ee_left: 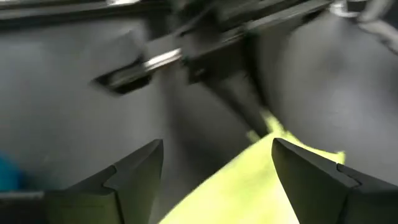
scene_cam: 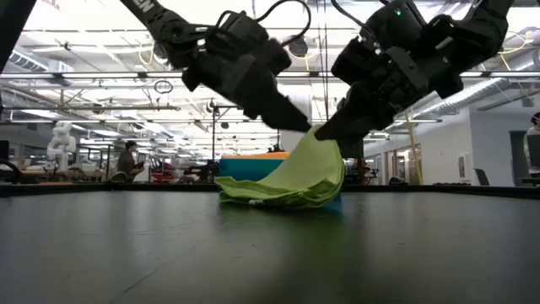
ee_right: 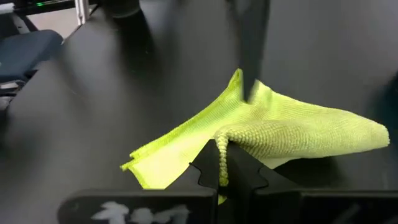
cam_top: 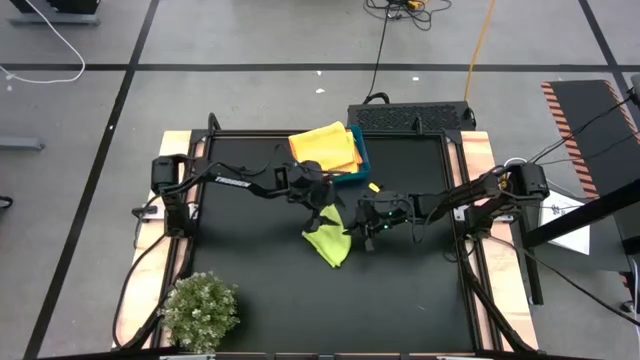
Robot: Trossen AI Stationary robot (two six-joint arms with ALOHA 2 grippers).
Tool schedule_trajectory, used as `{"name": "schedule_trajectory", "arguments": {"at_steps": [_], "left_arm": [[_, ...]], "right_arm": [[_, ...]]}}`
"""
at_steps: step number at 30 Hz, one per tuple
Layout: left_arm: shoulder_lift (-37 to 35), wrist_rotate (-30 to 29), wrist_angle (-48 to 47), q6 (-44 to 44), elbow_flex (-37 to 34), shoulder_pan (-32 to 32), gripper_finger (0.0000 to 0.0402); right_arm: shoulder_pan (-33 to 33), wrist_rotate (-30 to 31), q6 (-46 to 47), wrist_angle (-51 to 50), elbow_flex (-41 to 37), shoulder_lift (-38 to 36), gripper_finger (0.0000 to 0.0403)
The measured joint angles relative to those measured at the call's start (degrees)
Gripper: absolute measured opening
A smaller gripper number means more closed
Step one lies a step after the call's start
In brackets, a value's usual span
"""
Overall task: Fold microfiber towels
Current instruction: Put the green microfiber towel into the blue bin
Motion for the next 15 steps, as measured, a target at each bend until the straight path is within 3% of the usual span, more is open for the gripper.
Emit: {"name": "schedule_trajectory", "arguments": {"at_steps": [4,15], "left_arm": [[0.4,3.8,-6.3,3.3,2.5,-1.5,0.0296],[0.4,3.8,-14.9,4.9,3.0,-1.7,0.0296]], "right_arm": [[1.0,0.0,-0.6,-1.1,1.8,0.0,0.0],[2.5,0.0,-2.8,-5.8,6.7,0.0,0.0]]}}
